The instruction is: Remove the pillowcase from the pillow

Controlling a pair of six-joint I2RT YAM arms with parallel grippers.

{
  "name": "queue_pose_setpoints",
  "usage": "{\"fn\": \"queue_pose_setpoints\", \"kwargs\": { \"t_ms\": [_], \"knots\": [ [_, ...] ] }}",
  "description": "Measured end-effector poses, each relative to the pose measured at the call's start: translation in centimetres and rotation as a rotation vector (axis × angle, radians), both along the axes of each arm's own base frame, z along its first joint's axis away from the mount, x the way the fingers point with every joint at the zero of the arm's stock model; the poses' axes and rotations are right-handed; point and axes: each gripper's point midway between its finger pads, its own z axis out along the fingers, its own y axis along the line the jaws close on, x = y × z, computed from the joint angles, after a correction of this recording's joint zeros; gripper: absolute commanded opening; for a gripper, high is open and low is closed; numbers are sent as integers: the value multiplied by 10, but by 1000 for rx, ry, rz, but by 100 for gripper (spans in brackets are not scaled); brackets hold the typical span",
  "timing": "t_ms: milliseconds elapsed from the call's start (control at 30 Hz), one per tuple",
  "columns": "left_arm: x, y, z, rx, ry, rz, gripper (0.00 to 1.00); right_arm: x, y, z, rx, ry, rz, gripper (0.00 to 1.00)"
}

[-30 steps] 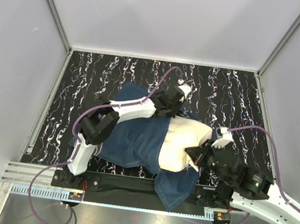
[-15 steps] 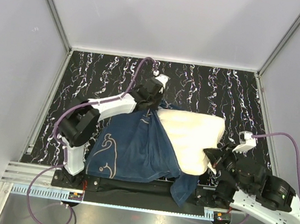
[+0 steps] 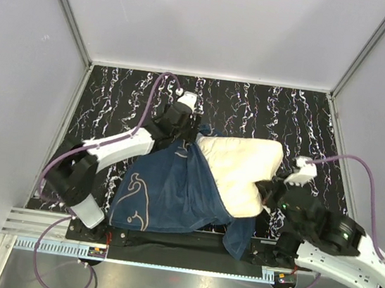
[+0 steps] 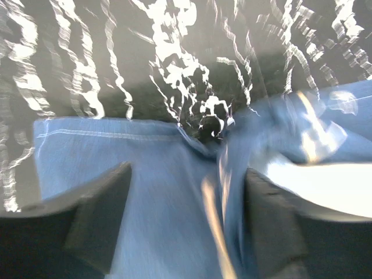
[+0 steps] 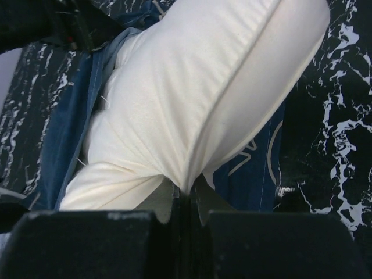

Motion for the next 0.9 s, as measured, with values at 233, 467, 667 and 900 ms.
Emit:
{"fn": "queue_pose_setpoints", "kwargs": {
  "t_ms": [233,467,667,900],
  "knots": [
    [-59,-23,138,-164,-273,-61,99,34,53,-7,-134,8,-12,0],
    [-151,-33,187,-361,-353,-149,99,54,78,-18,-138,21,-25,0],
    [-186,-19,96,-219,-208,-134,99,63,79,-15,-92,21,-39,0],
    [-199,-20,80,-225,-151,-102,99,60,74,-23,-86,33,-37,0]
  ]
}}
